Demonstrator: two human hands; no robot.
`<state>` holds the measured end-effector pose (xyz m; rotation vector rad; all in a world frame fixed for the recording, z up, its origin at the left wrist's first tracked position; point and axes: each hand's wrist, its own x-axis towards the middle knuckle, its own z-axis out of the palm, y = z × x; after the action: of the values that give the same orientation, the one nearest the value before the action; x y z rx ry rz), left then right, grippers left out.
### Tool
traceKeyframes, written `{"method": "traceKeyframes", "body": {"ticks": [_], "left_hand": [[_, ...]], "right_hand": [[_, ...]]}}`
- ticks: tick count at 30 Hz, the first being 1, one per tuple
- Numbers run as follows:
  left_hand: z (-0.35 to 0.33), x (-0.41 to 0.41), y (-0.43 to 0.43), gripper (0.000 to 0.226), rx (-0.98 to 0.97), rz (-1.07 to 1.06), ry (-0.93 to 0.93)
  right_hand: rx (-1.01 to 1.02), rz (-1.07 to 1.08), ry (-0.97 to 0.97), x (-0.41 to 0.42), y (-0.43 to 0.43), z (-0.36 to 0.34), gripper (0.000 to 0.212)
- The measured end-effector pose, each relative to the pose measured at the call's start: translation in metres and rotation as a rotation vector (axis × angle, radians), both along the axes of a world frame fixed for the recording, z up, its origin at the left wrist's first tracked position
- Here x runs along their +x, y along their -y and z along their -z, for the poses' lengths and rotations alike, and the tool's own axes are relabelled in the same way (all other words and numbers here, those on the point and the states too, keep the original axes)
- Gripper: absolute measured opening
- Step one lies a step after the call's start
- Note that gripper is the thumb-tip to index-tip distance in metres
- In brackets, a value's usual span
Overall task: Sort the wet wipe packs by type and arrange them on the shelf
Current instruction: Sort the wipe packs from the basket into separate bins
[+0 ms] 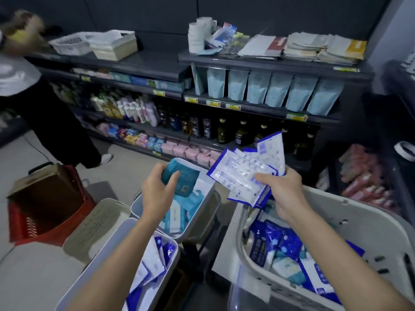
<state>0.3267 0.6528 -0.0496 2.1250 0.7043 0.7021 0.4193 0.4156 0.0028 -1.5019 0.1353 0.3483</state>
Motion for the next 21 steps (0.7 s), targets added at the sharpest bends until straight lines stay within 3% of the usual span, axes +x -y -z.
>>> {"method": "traceKeyframes", "body": {"ticks": [6,11,14,18,21], "left_hand": [[0.066,0.014,-0.057,0.005,0.161,0.145,-0.217],[0.125,0.034,-0.086,0.017,0.376,0.312,-0.231],[0.158,0.038,-0.097,0.007,0.451,0.419,-0.31],[0.183,0.008,-0.1,0.021,0.34,0.521,-0.493],[0.185,-0.033,-0.102,0.029,0.147,0.408,-0.506]], "right_hand": [[-0.076,-0.052,-0.031,-0.002,-0.069,0.022,0.031],[-0.232,-0.016,-0.055,0.002,-0.099,0.055,0.023],[-0.248,-0.01,-0.081,0.0,-0.108,0.067,0.026],[-0.263,-0.004,-0.105,-0.003,-0.115,0.079,0.029],[-0.276,-0.024,-0.133,-0.012,-0.125,0.085,0.031]]}}
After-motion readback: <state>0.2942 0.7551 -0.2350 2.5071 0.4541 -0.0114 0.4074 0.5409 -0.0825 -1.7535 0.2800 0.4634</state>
